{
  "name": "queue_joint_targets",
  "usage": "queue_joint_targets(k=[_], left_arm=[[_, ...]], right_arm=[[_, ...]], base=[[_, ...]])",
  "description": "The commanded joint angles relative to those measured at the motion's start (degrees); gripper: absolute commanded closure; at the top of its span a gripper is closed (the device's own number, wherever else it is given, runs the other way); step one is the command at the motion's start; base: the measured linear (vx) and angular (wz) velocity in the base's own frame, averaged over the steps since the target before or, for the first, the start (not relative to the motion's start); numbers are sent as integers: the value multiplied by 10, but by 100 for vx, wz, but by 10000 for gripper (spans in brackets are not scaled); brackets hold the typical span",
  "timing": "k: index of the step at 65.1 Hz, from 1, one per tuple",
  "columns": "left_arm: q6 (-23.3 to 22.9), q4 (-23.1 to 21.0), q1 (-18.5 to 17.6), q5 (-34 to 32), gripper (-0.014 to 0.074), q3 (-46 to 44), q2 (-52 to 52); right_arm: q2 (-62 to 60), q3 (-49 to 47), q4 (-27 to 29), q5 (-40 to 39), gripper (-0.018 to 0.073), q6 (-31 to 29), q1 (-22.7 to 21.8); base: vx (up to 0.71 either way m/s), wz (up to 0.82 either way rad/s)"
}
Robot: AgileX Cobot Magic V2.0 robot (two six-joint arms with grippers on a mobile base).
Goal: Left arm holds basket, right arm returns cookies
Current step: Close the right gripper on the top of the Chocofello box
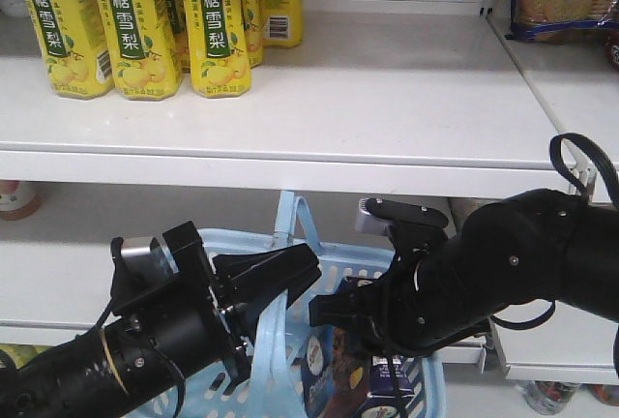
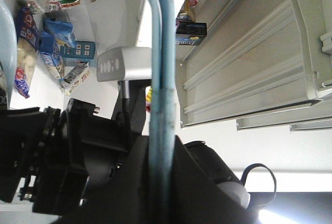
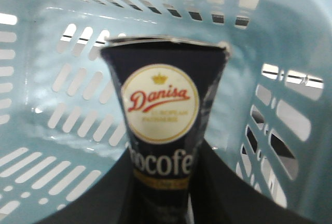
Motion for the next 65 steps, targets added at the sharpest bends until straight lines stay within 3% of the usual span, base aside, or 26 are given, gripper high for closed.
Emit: queue_joint_targets(k=[1,65], left_arm=[[4,-29,2,-183,599,-17,-20],[4,-29,2,-183,599,-17,-20]], right_arm=[[-15,-14,3,-15,572,-9,0],[-115,-14,6,16,570,-13,0]], base=[[0,0],[0,0]])
